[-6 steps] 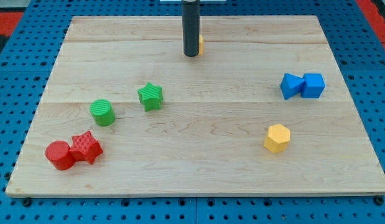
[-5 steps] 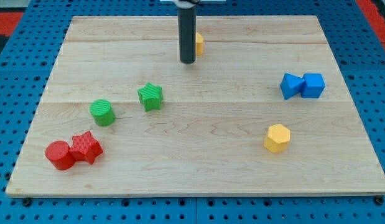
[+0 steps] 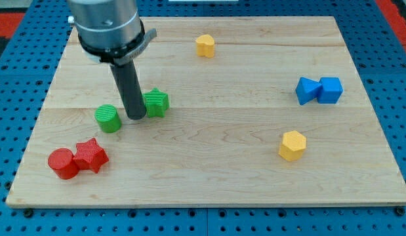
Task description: Move the green star to the bottom of the yellow heart
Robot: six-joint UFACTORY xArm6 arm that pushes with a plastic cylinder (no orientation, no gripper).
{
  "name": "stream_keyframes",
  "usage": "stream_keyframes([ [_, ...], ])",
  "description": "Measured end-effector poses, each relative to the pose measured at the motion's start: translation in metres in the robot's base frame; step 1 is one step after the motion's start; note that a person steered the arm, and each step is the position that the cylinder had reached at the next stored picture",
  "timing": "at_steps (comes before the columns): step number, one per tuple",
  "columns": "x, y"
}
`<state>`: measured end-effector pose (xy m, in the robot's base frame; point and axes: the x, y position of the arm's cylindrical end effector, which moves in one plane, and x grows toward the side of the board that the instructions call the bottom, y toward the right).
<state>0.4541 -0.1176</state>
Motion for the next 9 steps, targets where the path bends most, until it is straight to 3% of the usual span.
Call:
stream_keyframes([
  [2, -0.014, 0.029],
  [4, -0.116, 0.105],
  [5, -0.122, 0.104],
  [7, -0.054, 0.020],
  [8, 0.039, 0.041],
  [9, 0.048, 0.128],
])
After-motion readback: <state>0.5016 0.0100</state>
